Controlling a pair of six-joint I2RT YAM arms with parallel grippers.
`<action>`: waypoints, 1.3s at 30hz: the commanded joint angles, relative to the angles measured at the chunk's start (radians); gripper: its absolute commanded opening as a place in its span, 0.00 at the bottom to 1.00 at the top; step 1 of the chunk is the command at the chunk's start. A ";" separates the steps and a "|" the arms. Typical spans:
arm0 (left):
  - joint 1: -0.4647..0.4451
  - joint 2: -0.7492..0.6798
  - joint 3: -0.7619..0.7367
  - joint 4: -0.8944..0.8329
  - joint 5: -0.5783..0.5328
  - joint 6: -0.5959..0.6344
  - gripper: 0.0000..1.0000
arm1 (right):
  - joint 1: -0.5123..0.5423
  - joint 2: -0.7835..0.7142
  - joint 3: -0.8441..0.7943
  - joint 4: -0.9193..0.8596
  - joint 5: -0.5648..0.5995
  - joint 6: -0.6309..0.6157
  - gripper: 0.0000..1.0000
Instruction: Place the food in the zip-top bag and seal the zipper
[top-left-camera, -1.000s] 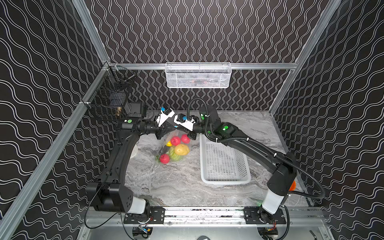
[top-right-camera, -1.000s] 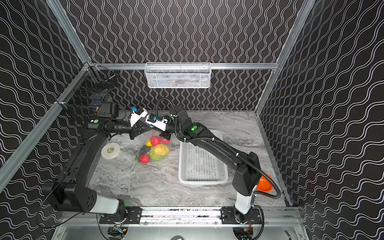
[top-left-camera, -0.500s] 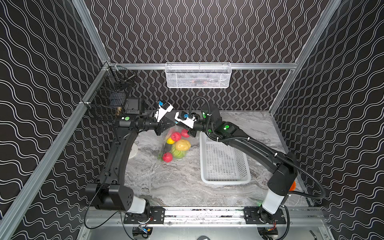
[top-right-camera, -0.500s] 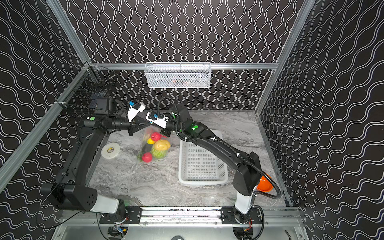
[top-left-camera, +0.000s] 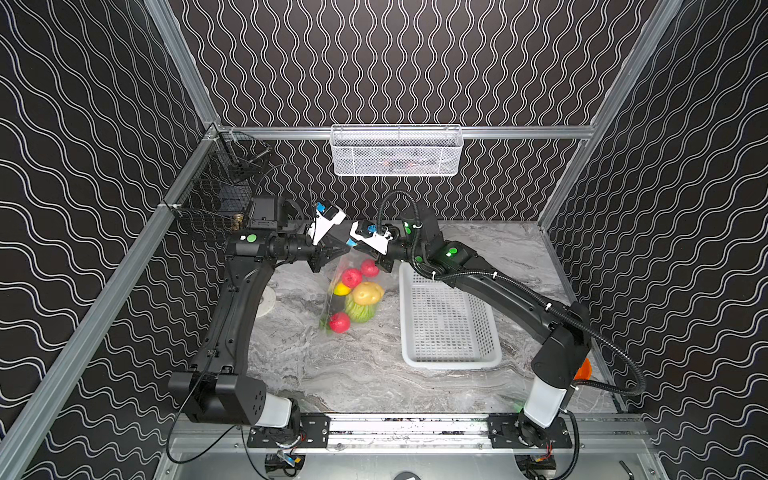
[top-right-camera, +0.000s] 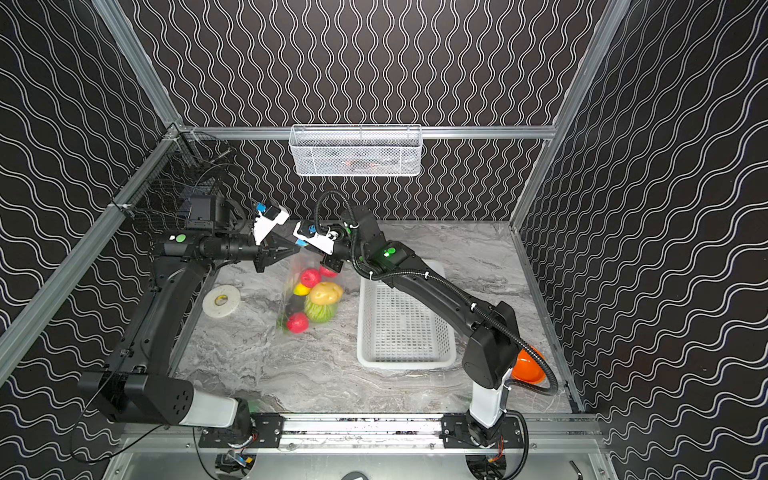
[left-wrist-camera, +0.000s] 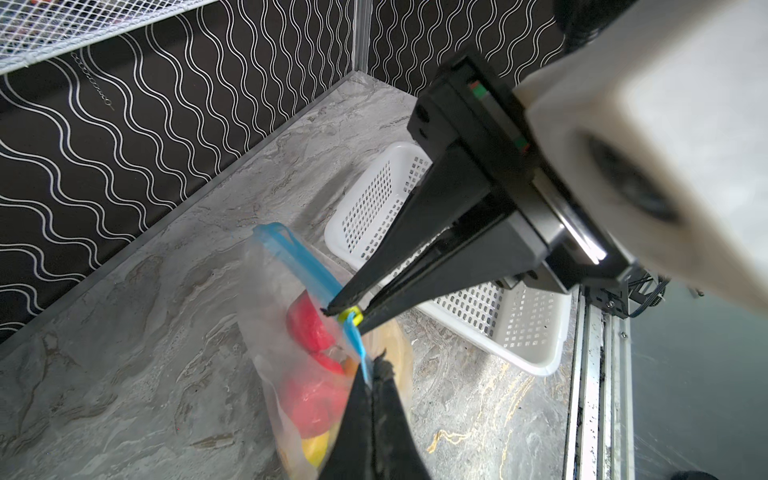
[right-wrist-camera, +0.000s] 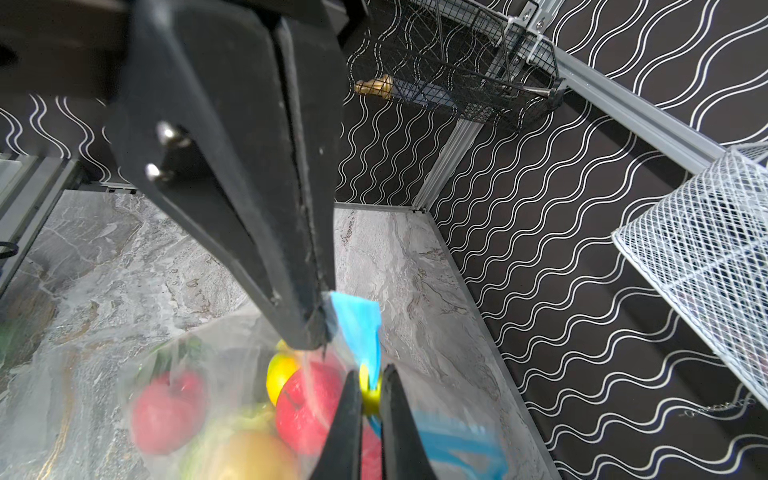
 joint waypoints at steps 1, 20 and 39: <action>0.001 -0.013 0.016 -0.009 0.084 0.022 0.00 | -0.012 0.013 0.006 -0.061 0.051 0.002 0.01; 0.006 -0.015 0.004 0.125 -0.145 -0.156 0.00 | -0.028 0.019 -0.010 -0.077 0.069 0.000 0.01; 0.109 0.014 0.003 0.229 -0.066 -0.306 0.00 | -0.037 -0.016 -0.050 -0.078 0.092 0.013 0.01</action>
